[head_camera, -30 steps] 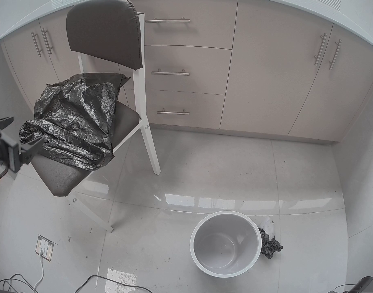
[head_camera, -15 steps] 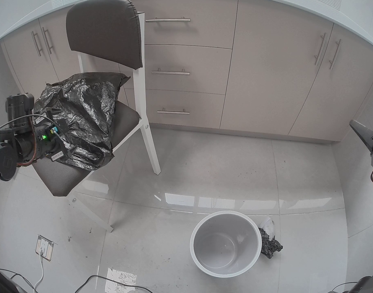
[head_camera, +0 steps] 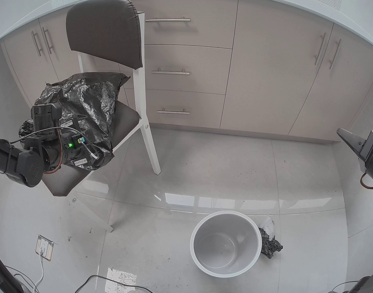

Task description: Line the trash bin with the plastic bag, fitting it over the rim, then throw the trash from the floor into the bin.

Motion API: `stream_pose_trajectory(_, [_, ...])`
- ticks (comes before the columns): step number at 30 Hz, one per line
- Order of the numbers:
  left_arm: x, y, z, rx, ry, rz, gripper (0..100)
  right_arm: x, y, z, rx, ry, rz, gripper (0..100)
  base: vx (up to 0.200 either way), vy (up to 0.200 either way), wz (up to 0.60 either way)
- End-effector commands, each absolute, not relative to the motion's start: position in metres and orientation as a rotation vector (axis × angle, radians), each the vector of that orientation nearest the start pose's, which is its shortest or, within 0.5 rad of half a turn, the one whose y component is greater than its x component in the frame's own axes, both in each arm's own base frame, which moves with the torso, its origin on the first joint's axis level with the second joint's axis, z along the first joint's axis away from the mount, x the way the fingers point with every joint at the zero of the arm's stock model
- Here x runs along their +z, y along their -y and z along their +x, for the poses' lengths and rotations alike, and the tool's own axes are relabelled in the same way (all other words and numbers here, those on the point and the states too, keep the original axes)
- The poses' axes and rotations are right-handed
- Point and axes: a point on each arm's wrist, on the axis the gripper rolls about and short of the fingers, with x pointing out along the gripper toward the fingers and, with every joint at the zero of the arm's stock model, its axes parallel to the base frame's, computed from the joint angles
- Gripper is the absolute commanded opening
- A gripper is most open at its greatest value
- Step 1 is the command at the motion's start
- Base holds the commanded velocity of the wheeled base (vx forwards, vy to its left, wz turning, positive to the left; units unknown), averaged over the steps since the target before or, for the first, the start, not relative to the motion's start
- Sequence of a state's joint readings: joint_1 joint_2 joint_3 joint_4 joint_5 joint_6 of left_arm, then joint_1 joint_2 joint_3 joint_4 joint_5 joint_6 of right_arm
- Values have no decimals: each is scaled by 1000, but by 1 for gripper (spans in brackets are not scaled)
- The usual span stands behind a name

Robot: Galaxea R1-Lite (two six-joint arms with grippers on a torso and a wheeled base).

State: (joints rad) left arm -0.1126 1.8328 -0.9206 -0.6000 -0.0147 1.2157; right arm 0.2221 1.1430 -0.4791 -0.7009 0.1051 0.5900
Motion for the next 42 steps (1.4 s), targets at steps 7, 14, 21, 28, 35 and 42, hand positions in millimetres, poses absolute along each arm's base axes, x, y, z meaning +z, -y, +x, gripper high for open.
stream_pose_trajectory(7, [147, 61, 347, -363, -221, 1194, 100, 232, -37, 155, 333, -43, 590, 0, 0, 0, 0])
stream_pose_trajectory(14, [136, 61, 352, -357, -254, 1196, 100, 231, -38, 157, 332, -49, 589, 0, 0, 0, 0])
stream_pose_trajectory(21, [131, 61, 359, -321, -232, 1180, 100, 232, -37, 156, 333, -46, 590, 0, 0, 0, 0])
stream_pose_trajectory(28, [124, 62, 364, -322, -245, 1158, 100, 232, -38, 157, 333, -46, 590, 0, 0, 0, 0])
stream_pose_trajectory(35, [122, 63, 372, -317, -242, 1128, 100, 232, -37, 156, 333, -43, 590, 0, 0, 0, 0])
stream_pose_trajectory(42, [124, 65, 372, -315, -238, 1106, 0, 232, -37, 156, 333, -43, 591, 0, 0, 0, 0])
